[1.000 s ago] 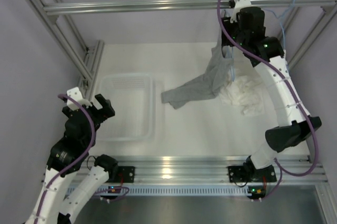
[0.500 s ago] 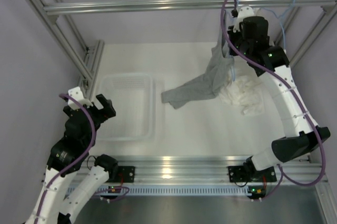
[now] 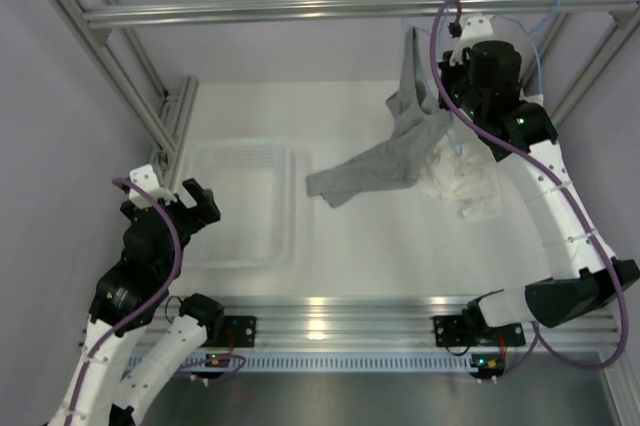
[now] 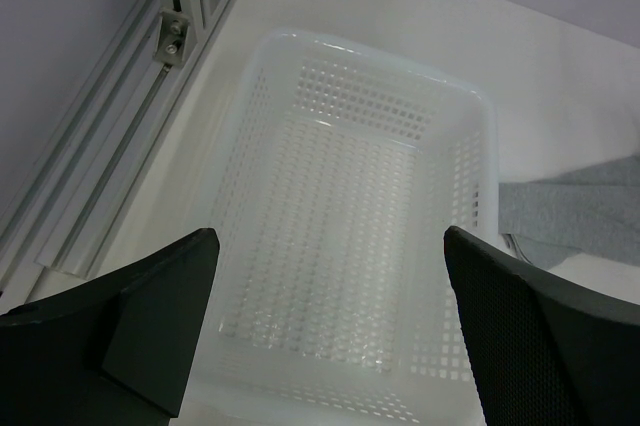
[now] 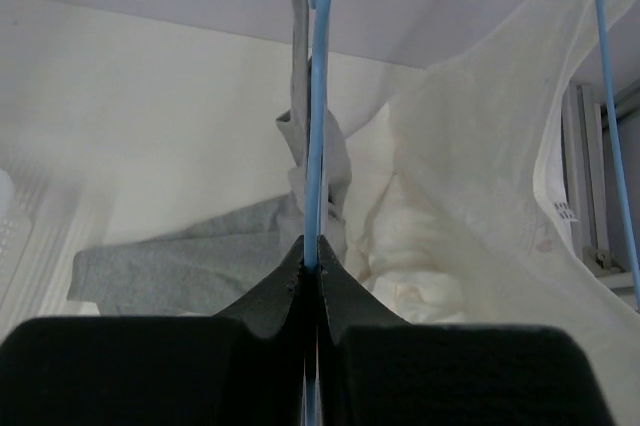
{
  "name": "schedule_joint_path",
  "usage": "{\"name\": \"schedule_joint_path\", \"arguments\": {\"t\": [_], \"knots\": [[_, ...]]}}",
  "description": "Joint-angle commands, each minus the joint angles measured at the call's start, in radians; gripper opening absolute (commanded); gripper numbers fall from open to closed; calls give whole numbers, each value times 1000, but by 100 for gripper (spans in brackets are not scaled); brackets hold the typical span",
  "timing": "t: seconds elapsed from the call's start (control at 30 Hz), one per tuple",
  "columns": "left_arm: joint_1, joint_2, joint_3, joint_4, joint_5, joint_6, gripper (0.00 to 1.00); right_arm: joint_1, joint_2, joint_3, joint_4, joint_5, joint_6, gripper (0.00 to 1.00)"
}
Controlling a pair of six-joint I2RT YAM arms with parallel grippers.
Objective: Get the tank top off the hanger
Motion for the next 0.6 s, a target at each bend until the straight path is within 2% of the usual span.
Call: {"name": "schedule_joint_path", "arguments": {"t": [0.0,0.2,0.57], "knots": [[4,4,-9,46,11,13,99,-6,-132,-82,198,-21,49,0],[4,-7,-11,46,8,13,99,-12,-206,-165,318,0,84,0],[4,-15,-11,48,9,13,99,-47,-209,-199,430,-64,112,0]]}}
